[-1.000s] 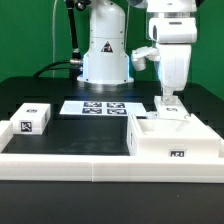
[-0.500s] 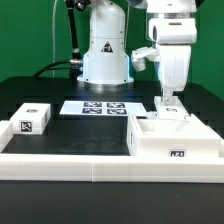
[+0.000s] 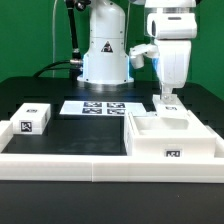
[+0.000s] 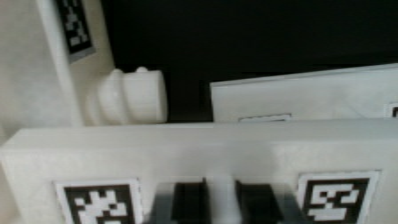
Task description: Assemble cabinet
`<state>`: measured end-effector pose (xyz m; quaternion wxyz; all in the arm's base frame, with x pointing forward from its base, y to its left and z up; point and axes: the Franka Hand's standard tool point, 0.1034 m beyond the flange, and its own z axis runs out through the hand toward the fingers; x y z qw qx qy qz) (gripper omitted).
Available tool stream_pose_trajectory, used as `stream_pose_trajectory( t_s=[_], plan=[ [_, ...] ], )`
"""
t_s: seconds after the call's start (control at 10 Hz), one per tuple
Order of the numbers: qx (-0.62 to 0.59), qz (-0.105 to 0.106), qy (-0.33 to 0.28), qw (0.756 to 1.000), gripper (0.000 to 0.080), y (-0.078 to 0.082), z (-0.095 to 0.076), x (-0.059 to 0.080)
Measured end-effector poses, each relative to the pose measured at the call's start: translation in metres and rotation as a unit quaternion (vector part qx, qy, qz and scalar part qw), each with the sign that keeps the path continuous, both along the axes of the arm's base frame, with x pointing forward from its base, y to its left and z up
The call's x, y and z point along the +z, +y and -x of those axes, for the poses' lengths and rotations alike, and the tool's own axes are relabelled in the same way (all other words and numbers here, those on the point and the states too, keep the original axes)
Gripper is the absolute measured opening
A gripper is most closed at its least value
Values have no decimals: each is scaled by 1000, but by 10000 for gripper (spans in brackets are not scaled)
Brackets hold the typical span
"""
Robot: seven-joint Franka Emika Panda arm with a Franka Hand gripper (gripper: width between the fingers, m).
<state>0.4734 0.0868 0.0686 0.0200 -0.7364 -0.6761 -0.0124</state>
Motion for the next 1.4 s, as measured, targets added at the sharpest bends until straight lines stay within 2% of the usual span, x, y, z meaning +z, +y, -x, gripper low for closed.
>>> stream_pose_trajectory(
  t_s=[0.5,0.6,0.7,1.0,1.4],
  plan=[
    [-1,0,2,1000,70,0,1,-1],
    [0,-2,5,1000,70,0,1,-6],
    [-2,-6,5,1000,70,0,-6,-11],
    [-1,-11,-6,1000,70,-1,-26,-10],
    [2,-12,-8,1000,70,-1,-28,-10]
  ],
)
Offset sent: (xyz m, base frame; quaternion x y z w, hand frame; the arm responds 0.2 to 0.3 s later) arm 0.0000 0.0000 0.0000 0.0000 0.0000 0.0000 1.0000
